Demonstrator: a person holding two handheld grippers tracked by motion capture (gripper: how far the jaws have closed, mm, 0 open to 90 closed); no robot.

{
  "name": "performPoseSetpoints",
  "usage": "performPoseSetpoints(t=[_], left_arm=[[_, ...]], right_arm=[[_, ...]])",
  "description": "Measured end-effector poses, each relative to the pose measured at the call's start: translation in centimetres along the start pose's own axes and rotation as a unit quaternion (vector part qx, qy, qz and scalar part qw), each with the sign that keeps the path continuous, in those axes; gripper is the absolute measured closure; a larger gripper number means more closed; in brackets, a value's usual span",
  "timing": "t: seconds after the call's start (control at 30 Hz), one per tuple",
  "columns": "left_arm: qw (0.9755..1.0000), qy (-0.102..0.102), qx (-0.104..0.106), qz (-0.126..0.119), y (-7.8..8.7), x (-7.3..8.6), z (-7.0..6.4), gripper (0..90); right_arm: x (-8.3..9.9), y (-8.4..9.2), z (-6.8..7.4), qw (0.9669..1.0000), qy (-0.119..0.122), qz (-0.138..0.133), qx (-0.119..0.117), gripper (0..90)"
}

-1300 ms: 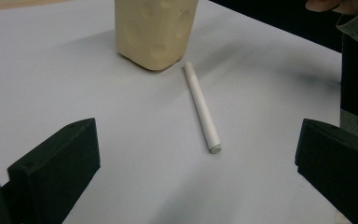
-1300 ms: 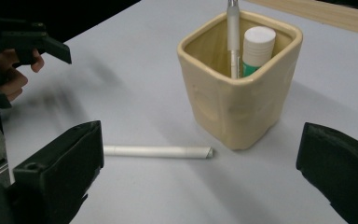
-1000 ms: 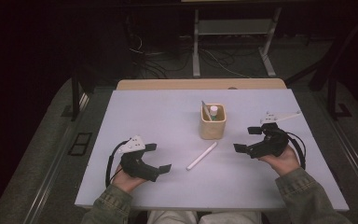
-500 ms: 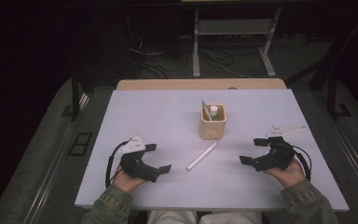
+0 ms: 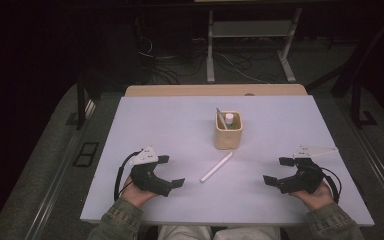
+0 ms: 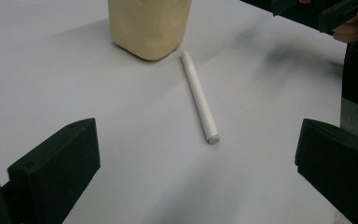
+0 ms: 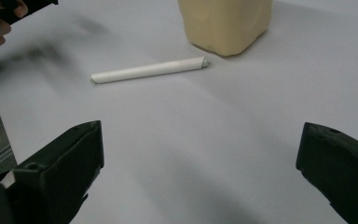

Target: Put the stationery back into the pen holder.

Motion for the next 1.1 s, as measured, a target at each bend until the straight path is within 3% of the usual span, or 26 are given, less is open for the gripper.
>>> performPoseSetpoints(t=[0.23, 0.63, 1.1], left_arm=[[0.9999, 0.004, 0.001, 0.010, -0.1, -0.5, -0.1, 0.0], [0.9999, -0.008, 0.000, 0.007, 0.1, -2.8, 0.1, 0.0], [0.9995, -0.014, 0.007, 0.029, -1.3, -4.4, 0.4, 0.0]], right_arm=[[0.4, 0.4, 0.0, 1.0000, -0.007, -0.005, -0.001, 0.4], [0.4, 0.6, -0.1, 0.9999, -0.005, -0.012, 0.000, 0.4], [0.4, 0.7, 0.0, 0.9999, -0.006, -0.013, -0.003, 0.4]])
Point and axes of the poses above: each handheld gripper's, and its own axes: y roughly backward along the jaws, x roughly out of its underside, z roughly to its left, the point moved 10 cm from there along -y, roughly forward along the jaws, and after that the axes turned 5 degrees about -z, right-handed, at the moved point
